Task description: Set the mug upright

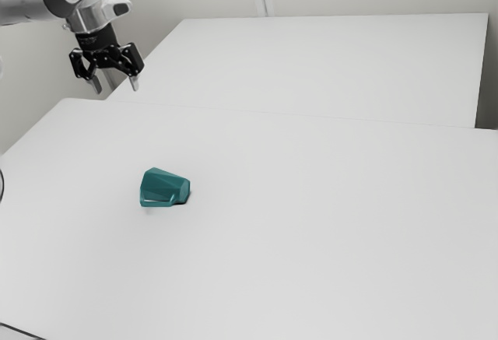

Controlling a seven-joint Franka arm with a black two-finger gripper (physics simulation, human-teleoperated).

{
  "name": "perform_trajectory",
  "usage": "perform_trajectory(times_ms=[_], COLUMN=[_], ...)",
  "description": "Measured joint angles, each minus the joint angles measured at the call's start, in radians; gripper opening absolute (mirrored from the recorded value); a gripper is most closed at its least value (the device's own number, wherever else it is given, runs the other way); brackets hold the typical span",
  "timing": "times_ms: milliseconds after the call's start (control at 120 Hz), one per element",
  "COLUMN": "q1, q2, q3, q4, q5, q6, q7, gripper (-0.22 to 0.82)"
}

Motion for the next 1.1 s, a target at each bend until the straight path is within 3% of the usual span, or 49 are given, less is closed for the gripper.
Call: perform_trajectory(times_ms=[133,292,475,733,1100], q1=[-0.001,0.024,0.070,0.072,0.065], q2=[-0.004,-0.001,0.032,0.082,0.132], q3=[0.009,0.192,0.297,0.317,0.329], q4=[-0.024,-0.153,-0.403,-0.585,-0.574], q5=[-0.012,-0.222,-0.575,-0.936,-1.020], q6=[0.019,0.079,0.183,0.282,0.332], q7=[0.020,0.073,0.222,0.477,0.747], gripper=[0.60,0.60,0.60,0.60,0.60])
